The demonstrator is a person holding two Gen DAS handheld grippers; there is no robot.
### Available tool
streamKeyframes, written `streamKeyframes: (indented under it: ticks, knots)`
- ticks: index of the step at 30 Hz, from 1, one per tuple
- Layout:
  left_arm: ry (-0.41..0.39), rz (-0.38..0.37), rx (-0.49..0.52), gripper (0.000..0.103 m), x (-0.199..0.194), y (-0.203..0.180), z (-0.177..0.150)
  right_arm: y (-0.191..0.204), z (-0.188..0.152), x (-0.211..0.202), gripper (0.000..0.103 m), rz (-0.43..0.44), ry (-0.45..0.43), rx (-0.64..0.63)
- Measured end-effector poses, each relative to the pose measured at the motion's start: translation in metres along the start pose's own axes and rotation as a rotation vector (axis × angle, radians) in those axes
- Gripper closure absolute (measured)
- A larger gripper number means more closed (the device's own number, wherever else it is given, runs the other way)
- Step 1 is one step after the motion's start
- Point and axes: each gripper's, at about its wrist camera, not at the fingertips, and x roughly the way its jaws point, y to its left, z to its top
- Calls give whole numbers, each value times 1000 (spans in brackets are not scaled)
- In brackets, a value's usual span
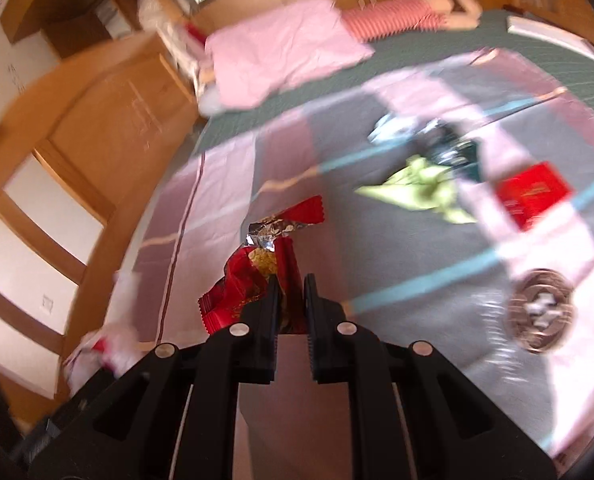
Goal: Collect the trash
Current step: 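Carry both bags over the white trash bag and open both tools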
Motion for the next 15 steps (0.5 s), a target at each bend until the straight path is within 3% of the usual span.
streamKeyframes:
  ticks: [4, 9, 13, 15]
  knots:
    - [38, -167, 43, 60, 5, -20, -5, -38, 2, -78, 90, -78, -105, -48]
    - [86, -353, 128, 60, 5, -65, -28, -116, 4, -190, 90, -171, -163, 21]
    - [149, -495, 210, 60, 2, -111, -59, -174, -18, -254, 90, -308, -116, 50]
    - [236, -598, 235, 60, 2, -138, -82, -197, -36, -273, 90, -373, -66, 64]
